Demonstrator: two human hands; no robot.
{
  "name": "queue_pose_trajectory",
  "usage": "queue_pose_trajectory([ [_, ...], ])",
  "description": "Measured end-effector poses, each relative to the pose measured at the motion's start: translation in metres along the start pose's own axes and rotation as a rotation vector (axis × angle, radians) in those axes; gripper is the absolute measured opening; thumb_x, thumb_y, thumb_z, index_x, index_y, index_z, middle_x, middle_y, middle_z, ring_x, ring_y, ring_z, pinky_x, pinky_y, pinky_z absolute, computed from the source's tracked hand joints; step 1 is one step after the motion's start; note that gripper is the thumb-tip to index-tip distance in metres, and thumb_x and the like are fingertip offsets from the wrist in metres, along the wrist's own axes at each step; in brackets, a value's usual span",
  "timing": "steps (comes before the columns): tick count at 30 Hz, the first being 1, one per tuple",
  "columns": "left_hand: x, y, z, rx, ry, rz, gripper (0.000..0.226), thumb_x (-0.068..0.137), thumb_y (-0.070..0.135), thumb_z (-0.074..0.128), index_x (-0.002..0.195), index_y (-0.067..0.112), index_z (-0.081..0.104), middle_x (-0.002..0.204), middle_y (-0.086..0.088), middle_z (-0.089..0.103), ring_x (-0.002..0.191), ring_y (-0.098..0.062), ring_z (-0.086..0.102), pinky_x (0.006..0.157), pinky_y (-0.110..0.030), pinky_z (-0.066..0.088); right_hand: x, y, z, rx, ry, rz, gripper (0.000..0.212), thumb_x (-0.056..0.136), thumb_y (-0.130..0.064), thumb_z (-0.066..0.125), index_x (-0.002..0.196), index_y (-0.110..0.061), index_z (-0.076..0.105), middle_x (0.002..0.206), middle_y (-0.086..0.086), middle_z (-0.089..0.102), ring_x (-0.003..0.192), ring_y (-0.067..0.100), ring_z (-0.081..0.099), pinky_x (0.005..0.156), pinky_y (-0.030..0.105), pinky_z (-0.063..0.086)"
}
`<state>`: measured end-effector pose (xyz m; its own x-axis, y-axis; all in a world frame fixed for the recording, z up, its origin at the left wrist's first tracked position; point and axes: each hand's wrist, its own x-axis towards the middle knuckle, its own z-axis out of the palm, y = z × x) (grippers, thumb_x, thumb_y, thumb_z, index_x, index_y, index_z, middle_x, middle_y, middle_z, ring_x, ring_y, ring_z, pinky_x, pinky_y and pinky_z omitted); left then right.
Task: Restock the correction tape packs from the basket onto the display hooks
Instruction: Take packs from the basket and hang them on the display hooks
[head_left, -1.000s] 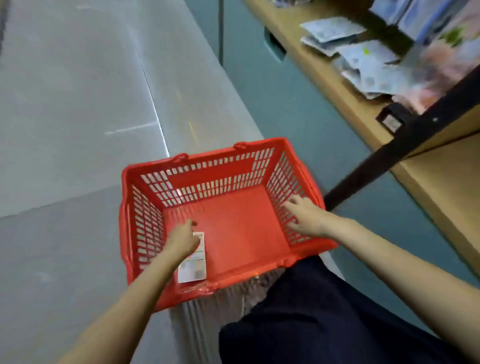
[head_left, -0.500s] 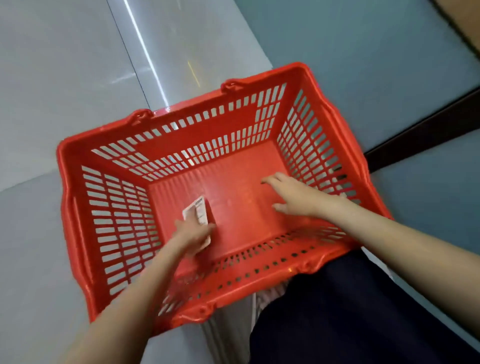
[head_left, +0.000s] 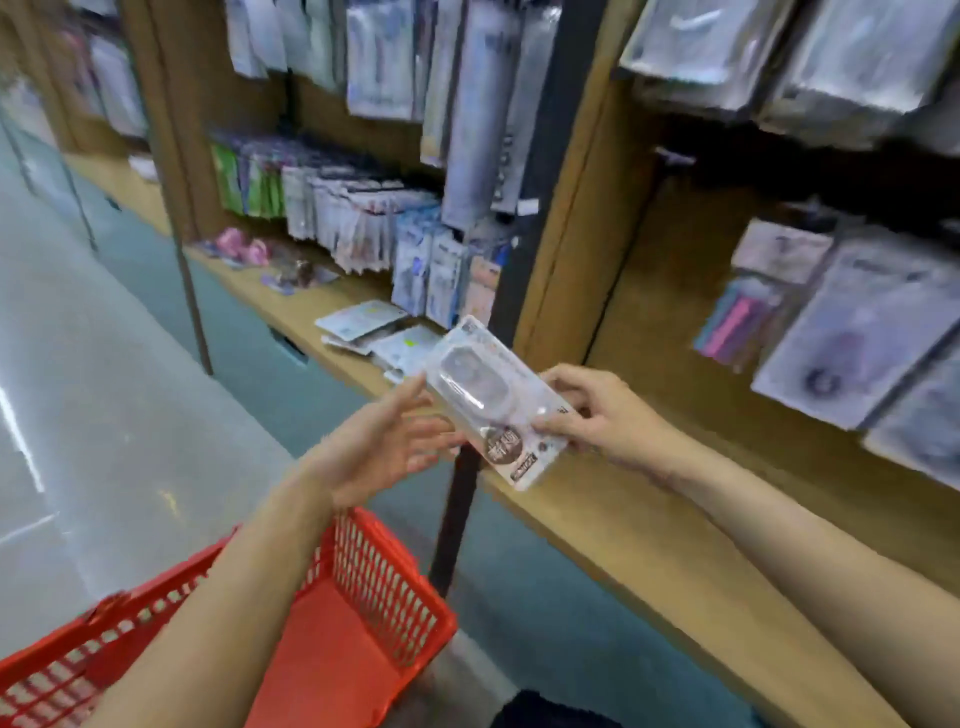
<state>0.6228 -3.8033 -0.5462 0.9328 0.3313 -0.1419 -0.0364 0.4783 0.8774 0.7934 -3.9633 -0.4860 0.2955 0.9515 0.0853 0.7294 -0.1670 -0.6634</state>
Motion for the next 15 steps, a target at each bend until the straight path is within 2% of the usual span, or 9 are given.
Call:
queue_pose_trajectory([
  [1,0.002,0.012,0.029,0.128,0.072,0.083,0.029,0.072,0.045,0.067,0.083,0.018,0.069,0.078,-0.003,0.072,0.083,-0.02,0.066,0.061,-0.021,0.051,-0.016,-0.01,-0.026,-0.01,0.032,-0.001,0.019,0.085,-0.006,0.066,0.102,-0.008,0.059,0.081,0.005,0.068,0.058,0.002,0.058,0.049,0.01,0.04],
  [2,0.005,0.024,0.054,0.225,0.113,0.162,0.021,0.077,0.038,0.065,0.087,0.019,0.065,0.079,0.0,0.071,0.083,-0.016,0.064,0.068,-0.023,0.049,-0.032,-0.02,-0.05,-0.03,0.069,-0.004,0.021,0.085,-0.007,0.066,0.104,-0.012,0.059,0.084,-0.003,0.068,0.063,-0.001,0.062,0.051,0.009,0.041],
  [3,0.008,0.037,0.079,0.285,0.13,0.231,0.024,0.077,0.035,0.065,0.096,0.02,0.063,0.086,0.002,0.07,0.086,-0.013,0.062,0.076,-0.026,0.048,-0.049,-0.028,-0.072,-0.045,0.115,-0.017,0.023,0.085,-0.006,0.066,0.105,-0.015,0.059,0.085,-0.009,0.067,0.067,-0.003,0.063,0.054,0.008,0.043],
  [6,0.014,0.07,0.148,0.492,0.144,0.47,0.068,0.066,0.041,0.078,0.126,0.032,0.046,0.118,0.004,0.057,0.107,-0.011,0.055,0.092,-0.032,0.043,-0.097,-0.047,-0.142,-0.213,0.332,-0.049,0.025,0.082,-0.008,0.068,0.102,-0.022,0.061,0.085,-0.011,0.063,0.069,0.002,0.059,0.061,0.012,0.043],
  [8,0.017,0.084,0.201,0.776,0.072,0.608,0.071,0.074,0.032,0.074,0.134,0.035,0.036,0.13,0.008,0.046,0.12,-0.009,0.044,0.093,-0.026,0.039,-0.123,-0.058,-0.183,-0.312,0.507,-0.09,0.027,0.081,-0.013,0.07,0.101,-0.028,0.061,0.079,-0.003,0.063,0.065,0.006,0.056,0.064,0.02,0.043],
  [10,0.024,0.092,0.253,0.995,-0.084,0.703,0.068,0.08,0.026,0.071,0.136,0.034,0.034,0.135,0.007,0.045,0.122,-0.003,0.041,0.094,-0.017,0.04,-0.142,-0.07,-0.215,-0.304,0.628,-0.137,0.03,0.08,-0.017,0.072,0.103,-0.03,0.057,0.071,-0.002,0.061,0.059,0.006,0.056,0.06,0.02,0.043],
  [12,0.033,0.1,0.296,1.054,-0.247,0.711,0.062,0.083,0.026,0.07,0.135,0.033,0.038,0.128,0.003,0.055,0.116,-0.006,0.051,0.098,-0.024,0.044,-0.154,-0.076,-0.239,-0.274,0.744,-0.201,0.03,0.081,-0.016,0.072,0.103,-0.028,0.056,0.069,0.007,0.061,0.059,0.014,0.057,0.058,0.019,0.041],
  [13,0.035,0.104,0.313,1.033,-0.293,0.705,0.056,0.084,0.025,0.068,0.133,0.032,0.041,0.118,0.0,0.062,0.108,-0.01,0.059,0.093,-0.03,0.049,-0.159,-0.078,-0.248,-0.262,0.806,-0.231,0.028,0.081,-0.015,0.072,0.101,-0.027,0.056,0.07,0.012,0.062,0.064,0.018,0.058,0.06,0.02,0.042],
  [15,0.038,0.111,0.338,0.948,-0.312,0.691,0.046,0.087,0.016,0.065,0.129,0.024,0.047,0.096,-0.007,0.07,0.089,-0.016,0.067,0.072,-0.023,0.052,-0.165,-0.078,-0.262,-0.194,0.912,-0.26,0.024,0.08,-0.014,0.072,0.097,-0.025,0.058,0.067,0.009,0.062,0.066,0.016,0.06,0.063,0.023,0.043],
])
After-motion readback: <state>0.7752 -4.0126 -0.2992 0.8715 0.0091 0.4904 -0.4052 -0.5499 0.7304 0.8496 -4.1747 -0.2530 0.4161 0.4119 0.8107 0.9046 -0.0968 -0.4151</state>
